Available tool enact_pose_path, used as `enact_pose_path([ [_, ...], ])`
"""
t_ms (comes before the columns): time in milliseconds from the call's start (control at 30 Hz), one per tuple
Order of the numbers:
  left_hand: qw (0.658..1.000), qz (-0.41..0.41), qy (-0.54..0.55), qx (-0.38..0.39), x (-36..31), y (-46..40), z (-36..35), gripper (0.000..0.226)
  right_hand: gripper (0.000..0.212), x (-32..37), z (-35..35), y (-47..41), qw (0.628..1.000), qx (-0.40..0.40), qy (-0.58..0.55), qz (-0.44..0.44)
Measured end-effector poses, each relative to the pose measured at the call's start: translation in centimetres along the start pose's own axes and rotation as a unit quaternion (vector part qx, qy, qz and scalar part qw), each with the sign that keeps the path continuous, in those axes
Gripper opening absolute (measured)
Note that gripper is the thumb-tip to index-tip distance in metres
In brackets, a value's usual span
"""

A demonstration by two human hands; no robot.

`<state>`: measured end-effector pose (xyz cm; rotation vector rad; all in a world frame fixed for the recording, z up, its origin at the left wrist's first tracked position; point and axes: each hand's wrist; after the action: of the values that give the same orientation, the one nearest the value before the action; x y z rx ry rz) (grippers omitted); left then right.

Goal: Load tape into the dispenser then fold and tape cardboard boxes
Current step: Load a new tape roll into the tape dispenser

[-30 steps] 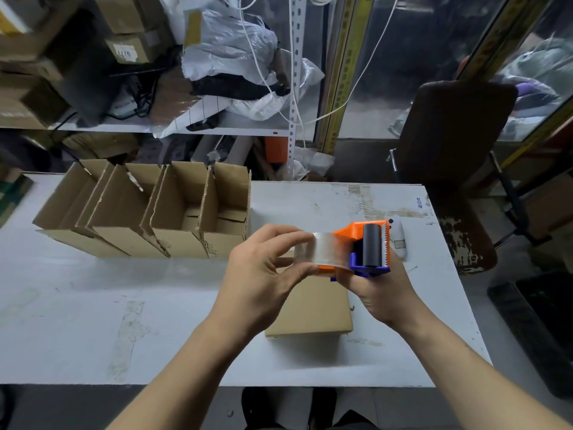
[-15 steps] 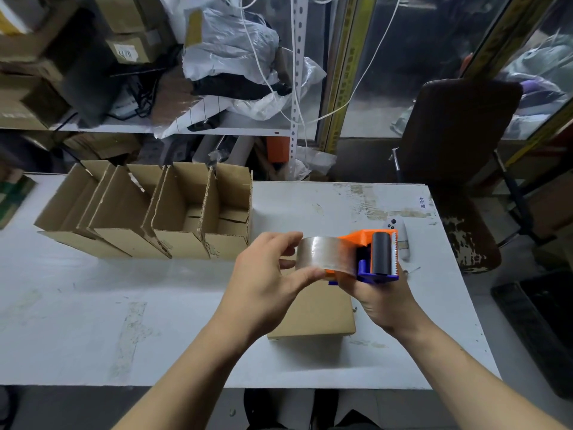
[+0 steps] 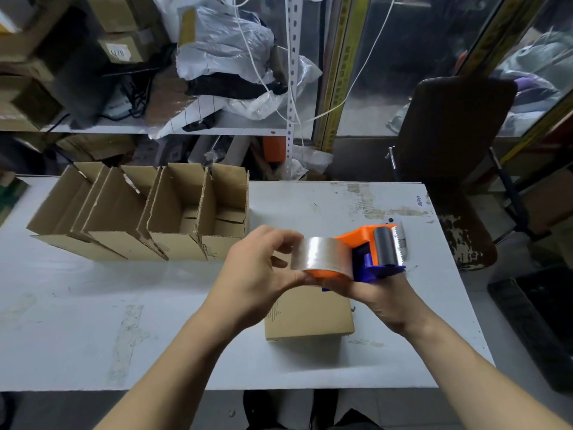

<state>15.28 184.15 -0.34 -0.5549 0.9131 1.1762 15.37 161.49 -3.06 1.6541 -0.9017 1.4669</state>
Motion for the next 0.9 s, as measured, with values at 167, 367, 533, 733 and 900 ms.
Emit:
enact_pose_path([
  [167,0.989,-0.042,-0.140,-0.012,-0.1,-0.1,-0.5,0.056,0.043,0.6,0.3,-0.4,0.997,0.036,0.055,-0.037],
  [367,0.997,0.063,0.019,-0.042,-0.5,0.1,-0.6,0.061,0.037,-1.3,0.1,-0.4,0.999,-0.030,0.029,-0.025],
  [533,0.995,0.026,-0.046,-0.084,-0.5,0.5,-1.6,0.052,0.038,-1.8,-0.3,-0.8,0.997,-0.049,0.056,0.001],
  [733,0.997,0.043,-0.013,-0.069,-0.5,0.7,-1.1,0.059,0.044,-1.9,-0.4,-0.8,0.998,-0.054,0.014,0.000],
  [900,0.995,0.020,-0.043,-0.089,-0.5,0.6,-1.1,0.051,0.033,-1.4,-0.4,-1.3,0.997,-0.044,0.066,-0.018],
])
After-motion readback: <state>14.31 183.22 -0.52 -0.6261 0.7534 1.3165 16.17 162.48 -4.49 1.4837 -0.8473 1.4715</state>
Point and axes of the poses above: each hand's wrist, its own y-axis away from the middle knuckle, its own z-axis out of the back of the hand, x = y × z, and after that the axes turned 12 degrees about x, right-handed
